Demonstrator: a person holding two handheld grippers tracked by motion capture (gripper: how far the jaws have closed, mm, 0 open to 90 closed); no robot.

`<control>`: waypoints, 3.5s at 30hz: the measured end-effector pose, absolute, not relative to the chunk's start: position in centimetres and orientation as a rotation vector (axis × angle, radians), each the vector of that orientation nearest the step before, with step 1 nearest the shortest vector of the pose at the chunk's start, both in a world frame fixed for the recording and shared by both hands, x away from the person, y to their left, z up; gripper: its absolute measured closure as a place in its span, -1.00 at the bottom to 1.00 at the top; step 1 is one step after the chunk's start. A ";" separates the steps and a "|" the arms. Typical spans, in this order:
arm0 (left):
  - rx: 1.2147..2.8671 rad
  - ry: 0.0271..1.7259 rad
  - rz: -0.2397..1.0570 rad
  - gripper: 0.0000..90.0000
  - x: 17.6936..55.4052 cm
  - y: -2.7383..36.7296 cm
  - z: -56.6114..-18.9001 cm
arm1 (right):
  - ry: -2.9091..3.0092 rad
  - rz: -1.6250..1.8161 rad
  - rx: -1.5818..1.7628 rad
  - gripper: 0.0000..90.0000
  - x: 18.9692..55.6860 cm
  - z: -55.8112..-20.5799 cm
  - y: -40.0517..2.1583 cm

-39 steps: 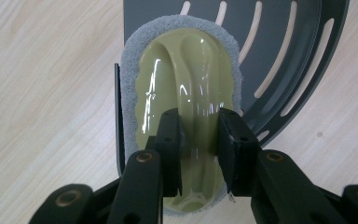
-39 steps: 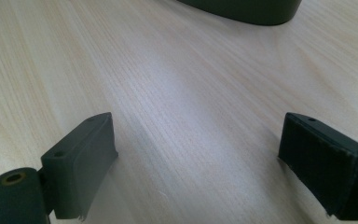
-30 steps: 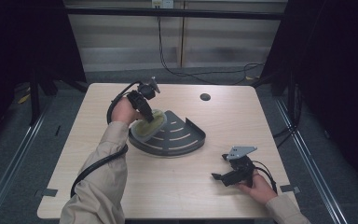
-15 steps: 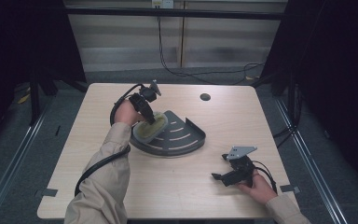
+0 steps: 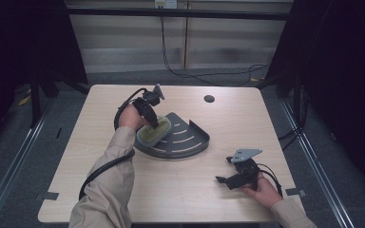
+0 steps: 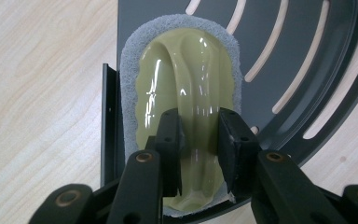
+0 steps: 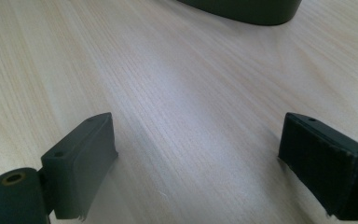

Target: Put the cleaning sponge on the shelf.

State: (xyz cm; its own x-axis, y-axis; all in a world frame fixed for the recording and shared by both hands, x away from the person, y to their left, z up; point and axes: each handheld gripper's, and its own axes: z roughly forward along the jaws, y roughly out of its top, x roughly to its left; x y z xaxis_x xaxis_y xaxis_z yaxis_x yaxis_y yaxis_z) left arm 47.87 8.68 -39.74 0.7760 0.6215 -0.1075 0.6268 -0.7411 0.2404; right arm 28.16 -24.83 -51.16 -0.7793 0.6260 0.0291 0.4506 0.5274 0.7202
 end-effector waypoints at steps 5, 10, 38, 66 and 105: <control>2.710 0.978 -0.030 0.59 47.9 8.8 -40.1 | 2.534 1.094 0.913 -0.77 28.2 -51.2 -24.8; 2.725 0.998 -0.041 0.59 48.0 8.8 -40.5 | 2.534 1.094 0.911 -0.77 28.2 -51.2 -24.8; 2.756 1.025 -0.045 0.58 48.5 8.5 -41.8 | 2.535 1.095 0.911 -0.77 28.2 -51.2 -24.8; 2.758 1.061 -0.004 0.57 48.7 9.1 -42.0 | 2.535 1.095 0.912 -0.77 28.2 -51.2 -24.8; 2.689 1.194 0.037 -0.47 48.3 10.3 -40.5 | 2.535 1.094 0.910 -0.77 28.2 -51.2 -24.8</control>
State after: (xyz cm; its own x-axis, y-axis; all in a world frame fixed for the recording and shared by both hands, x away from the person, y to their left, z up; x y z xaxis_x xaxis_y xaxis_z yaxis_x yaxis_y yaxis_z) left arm 48.27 10.35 -40.53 0.6735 0.7370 -0.0576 0.7320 -0.6540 0.1911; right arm 28.16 -24.83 -51.16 -0.7794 0.6258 0.0297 0.4509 0.5273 0.7202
